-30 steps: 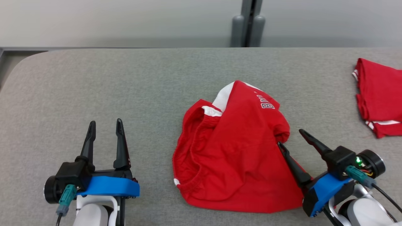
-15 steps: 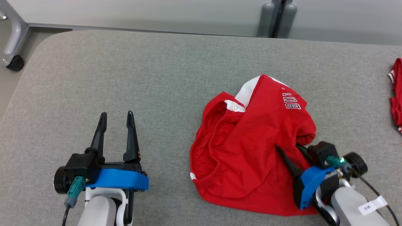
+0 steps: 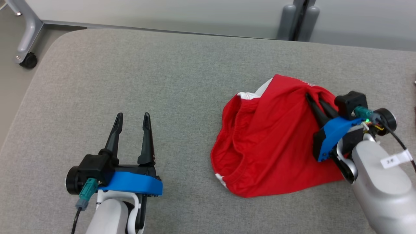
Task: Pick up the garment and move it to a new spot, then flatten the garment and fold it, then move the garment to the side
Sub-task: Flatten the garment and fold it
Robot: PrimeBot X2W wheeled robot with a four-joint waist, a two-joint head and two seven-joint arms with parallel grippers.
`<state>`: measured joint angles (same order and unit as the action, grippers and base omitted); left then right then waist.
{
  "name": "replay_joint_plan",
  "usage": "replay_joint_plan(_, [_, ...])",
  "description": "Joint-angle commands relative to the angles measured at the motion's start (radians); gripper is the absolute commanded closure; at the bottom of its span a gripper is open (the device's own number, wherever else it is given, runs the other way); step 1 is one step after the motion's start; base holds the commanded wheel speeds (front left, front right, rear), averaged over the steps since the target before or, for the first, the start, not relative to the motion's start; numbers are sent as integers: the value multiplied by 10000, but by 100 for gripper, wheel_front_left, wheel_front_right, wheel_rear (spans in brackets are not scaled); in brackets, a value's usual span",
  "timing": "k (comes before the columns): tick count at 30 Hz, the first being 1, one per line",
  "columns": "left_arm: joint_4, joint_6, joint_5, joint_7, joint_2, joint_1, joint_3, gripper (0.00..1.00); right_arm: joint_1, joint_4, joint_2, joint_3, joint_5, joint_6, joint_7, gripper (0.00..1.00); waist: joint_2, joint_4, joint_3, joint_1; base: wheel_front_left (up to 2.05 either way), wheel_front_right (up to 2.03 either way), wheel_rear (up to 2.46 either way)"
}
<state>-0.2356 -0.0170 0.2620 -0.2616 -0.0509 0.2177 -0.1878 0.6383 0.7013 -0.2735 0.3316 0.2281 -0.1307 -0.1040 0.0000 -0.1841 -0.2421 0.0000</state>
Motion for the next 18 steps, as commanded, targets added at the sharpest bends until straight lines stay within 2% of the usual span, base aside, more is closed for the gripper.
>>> replay_joint_plan(1, [-23,41,52,-48,10,206,-105,0,366,552,48,-79,-99,-1,-45,100,0,-80,-39,0,0,0,0])
replay_joint_plan(3, [-57,65,101,-48,6,232,-214,0,716,1236,199,-68,-112,-1,-219,100,0,-133,-63,0,0,0,0])
replay_joint_plan(4, [-53,85,109,-48,7,252,-271,0,846,1576,275,-62,-114,-1,-325,88,0,-135,-74,0,0,0,0])
replay_joint_plan(5, [-56,88,129,-48,7,263,-309,0,935,1901,342,-23,-111,-1,-422,0,0,-118,-81,0,0,0,0])
replay_joint_plan(9, [-22,169,89,-48,9,216,-252,0,1118,2582,577,81,7,-1,-1122,0,0,136,-66,0,0,0,0])
replay_joint_plan(12, [-16,189,22,-48,7,156,-161,0,981,2604,611,124,122,-1,-1397,0,0,325,-4,0,0,0,0])
replay_joint_plan(16, [-20,144,-99,-48,6,-53,46,0,385,2029,402,4,368,-1,-1603,0,0,727,170,0,0,0,0])
replay_joint_plan(18, [-27,75,-175,-48,7,-125,148,0,57,1235,248,-210,467,-1,-1613,0,0,923,251,0,0,0,0])
